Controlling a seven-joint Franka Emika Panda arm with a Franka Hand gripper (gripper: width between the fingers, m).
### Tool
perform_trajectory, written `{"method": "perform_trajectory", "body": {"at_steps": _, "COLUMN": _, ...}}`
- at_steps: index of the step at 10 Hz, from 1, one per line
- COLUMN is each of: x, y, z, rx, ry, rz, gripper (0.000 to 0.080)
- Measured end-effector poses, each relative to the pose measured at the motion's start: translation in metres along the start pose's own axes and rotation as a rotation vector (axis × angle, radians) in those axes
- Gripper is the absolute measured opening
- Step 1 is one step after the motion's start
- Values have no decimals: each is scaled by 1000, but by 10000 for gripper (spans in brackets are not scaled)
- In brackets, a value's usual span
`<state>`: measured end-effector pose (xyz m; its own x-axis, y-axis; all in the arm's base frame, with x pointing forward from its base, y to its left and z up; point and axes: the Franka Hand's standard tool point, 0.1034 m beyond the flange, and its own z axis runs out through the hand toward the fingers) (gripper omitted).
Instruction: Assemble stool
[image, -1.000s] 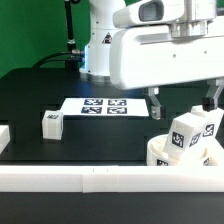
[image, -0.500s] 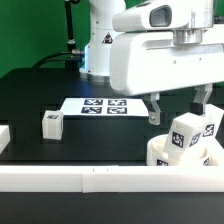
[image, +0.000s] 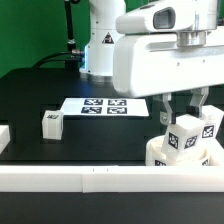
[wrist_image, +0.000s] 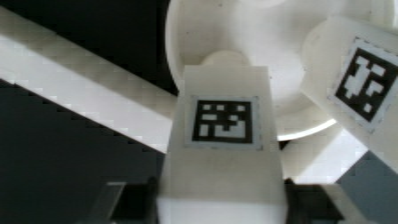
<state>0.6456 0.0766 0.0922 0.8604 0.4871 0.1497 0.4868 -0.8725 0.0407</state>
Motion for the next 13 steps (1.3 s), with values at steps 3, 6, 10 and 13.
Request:
{"method": "perform_trajectory", "body": {"at_steps": 3, "x": 0, "y": 1, "z": 0, "rx": -1, "ry": 0, "rz": 91, "gripper": 330}}
{"method": "perform_trajectory", "body": {"at_steps": 6, "x": 0, "y": 2, "z": 0, "rx": -5, "ry": 7, "rz": 397, "gripper": 330}}
{"method": "perform_trajectory", "body": {"at_steps": 10, "x": 1, "y": -8, "z": 0, "rx": -17, "ry": 107, "rz": 975, "gripper": 330}}
{"method": "perform_trajectory", "body": {"at_steps": 13, "x": 1, "y": -19, "z": -1, "rx": 55, "ry": 114, "rz": 1440, "gripper": 330}}
